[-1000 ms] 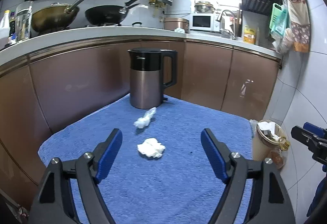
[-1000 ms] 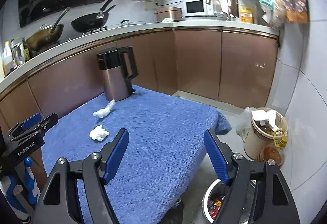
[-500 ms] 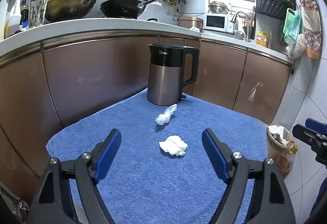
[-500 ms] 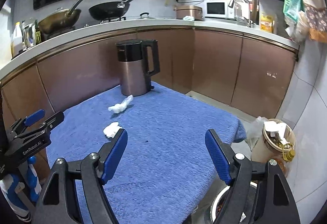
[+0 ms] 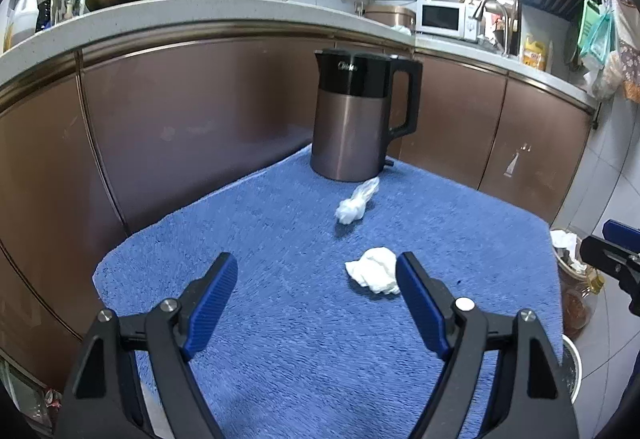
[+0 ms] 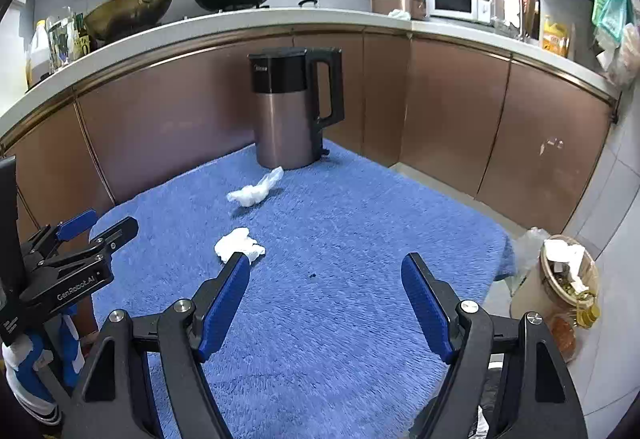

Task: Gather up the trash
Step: 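Move both open tools back toward the white tissues on the towel, then grasp the clear plastic bag with the left tool while the right grasps white tissue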

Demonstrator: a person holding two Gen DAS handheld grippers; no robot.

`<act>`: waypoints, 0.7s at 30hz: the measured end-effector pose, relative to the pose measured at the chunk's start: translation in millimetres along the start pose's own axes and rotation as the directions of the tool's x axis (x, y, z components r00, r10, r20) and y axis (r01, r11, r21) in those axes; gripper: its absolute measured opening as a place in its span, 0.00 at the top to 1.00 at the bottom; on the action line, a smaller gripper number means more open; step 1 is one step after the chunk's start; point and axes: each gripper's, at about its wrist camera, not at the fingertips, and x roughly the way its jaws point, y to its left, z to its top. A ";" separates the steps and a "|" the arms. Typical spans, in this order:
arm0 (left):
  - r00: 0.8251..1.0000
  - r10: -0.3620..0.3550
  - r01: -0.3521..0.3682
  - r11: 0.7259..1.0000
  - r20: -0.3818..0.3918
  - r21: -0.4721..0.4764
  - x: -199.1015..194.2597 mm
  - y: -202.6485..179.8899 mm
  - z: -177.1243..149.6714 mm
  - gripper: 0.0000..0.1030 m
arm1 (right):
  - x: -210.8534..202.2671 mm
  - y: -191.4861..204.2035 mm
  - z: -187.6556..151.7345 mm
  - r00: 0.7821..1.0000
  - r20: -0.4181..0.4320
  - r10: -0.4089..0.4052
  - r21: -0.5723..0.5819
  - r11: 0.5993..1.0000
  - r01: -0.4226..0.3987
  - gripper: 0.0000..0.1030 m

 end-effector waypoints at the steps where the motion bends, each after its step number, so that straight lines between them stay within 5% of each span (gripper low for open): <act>1: 1.000 0.004 -0.004 1.000 -0.007 0.002 4.7 1.3 -0.4 0.22 | 4.0 1.1 0.2 1.000 -0.006 0.002 -0.002 1.000 -0.002 0.25; 13: 0.996 0.018 -0.023 0.999 -0.090 -0.049 52.5 41.5 -11.2 0.22 | 66.3 8.3 -1.4 0.993 -0.092 0.075 -0.036 0.996 -0.079 0.25; 21: 0.983 -0.087 0.078 0.995 -0.160 -0.064 93.9 54.2 14.8 0.22 | 122.8 29.2 1.5 0.958 -0.180 0.223 -0.042 0.971 -0.235 0.25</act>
